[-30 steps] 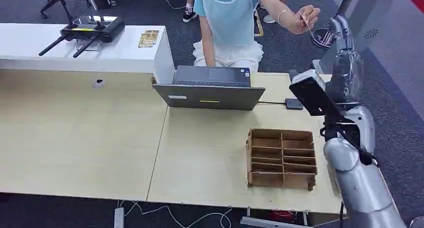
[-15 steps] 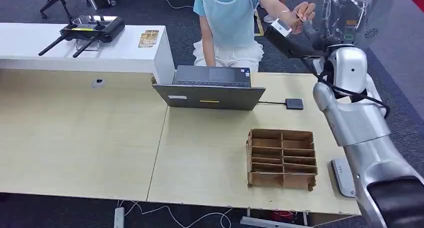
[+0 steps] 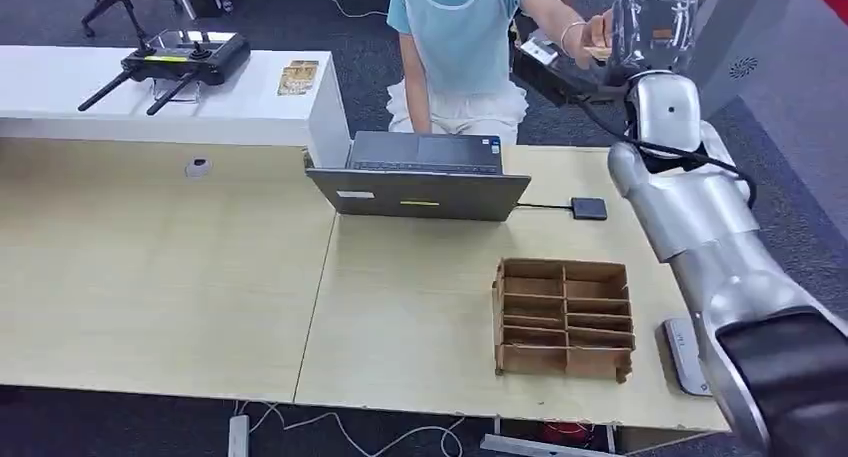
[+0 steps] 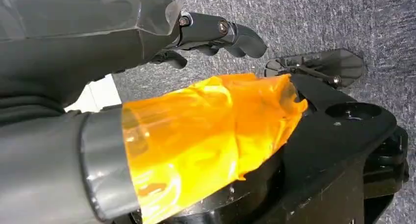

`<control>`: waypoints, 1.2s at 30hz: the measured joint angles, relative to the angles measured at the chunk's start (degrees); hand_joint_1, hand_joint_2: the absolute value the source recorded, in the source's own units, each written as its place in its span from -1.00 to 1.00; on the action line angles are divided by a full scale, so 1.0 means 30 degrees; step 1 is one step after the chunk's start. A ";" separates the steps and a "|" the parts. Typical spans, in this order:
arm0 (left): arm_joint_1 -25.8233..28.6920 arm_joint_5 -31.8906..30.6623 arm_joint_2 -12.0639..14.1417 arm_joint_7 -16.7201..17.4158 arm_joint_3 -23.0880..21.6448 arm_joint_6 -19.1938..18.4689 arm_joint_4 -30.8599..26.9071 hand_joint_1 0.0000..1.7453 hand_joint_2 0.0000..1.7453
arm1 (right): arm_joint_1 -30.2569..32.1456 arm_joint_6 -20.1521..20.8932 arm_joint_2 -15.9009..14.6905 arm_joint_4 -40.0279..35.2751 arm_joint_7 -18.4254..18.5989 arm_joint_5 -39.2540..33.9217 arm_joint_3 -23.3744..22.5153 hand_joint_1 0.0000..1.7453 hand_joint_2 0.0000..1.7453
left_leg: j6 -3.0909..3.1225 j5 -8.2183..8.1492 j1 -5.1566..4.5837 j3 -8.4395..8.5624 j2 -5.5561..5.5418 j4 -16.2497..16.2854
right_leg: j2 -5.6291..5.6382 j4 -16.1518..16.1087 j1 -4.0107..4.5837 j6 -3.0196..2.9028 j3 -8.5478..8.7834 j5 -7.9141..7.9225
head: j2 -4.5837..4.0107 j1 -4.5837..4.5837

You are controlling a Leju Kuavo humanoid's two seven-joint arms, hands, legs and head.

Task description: Pass the card to the sensor for recognition and then transmit it.

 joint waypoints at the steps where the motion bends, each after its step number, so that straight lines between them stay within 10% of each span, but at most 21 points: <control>1: 0.0004 0.0000 0.0000 0.0000 0.0000 -0.0007 0.0000 -1.00 -1.00 | -0.0189 -0.0007 0.0051 0.0394 0.0015 -0.0029 0.0029 -1.00 1.00 | 0.0000 0.0001 0.0000 -0.0002 -0.0005 0.0000 | -0.0003 0.0000 0.0000 0.0000 0.0001 0.0000 | -0.0006 0.0000; 14: -0.0001 0.0000 0.0007 -0.0007 -0.0029 -0.0022 0.0000 -1.00 -1.00 | -0.1065 0.0379 0.0263 0.2473 0.0219 -0.0379 0.0248 -1.00 1.00 | 0.0000 -0.0002 -0.0001 -0.0001 0.0001 0.0001 | 0.0005 -0.0007 0.0000 0.0001 -0.0004 0.0000 | -0.0007 0.0000; 16: -0.0001 0.0000 0.0007 -0.0007 -0.0029 -0.0022 0.0000 -1.00 -1.00 | -0.1202 0.0481 0.0263 0.2734 0.0328 -0.0350 0.0255 0.66 1.00 | 0.0000 -0.0001 -0.0001 -0.0001 0.0000 0.0001 | 0.0004 -0.0005 0.0000 0.0001 -0.0004 0.0000 | 0.0001 0.0000; 17: -0.0001 0.0000 0.0007 -0.0007 -0.0029 -0.0029 0.0000 -1.00 -1.00 | -0.1307 0.0561 0.0263 0.2910 0.0452 -0.0342 0.0255 1.00 1.00 | 0.0000 -0.0001 0.0000 -0.0001 0.0001 0.0001 | 0.0004 -0.0005 0.0000 0.0001 -0.0005 0.0000 | -0.0007 0.0008; 36: 0.0006 -0.0146 0.0007 0.0000 -0.0029 0.0189 0.0000 -1.00 -1.00 | -0.1516 -0.0408 0.0117 0.4170 0.0437 -0.0728 -0.0036 1.00 1.00 | 0.0000 -0.0002 -0.0001 0.0000 0.0006 0.0008 | 0.0011 -0.0008 0.0000 0.0001 -0.0010 0.0001 | -0.0007 0.0000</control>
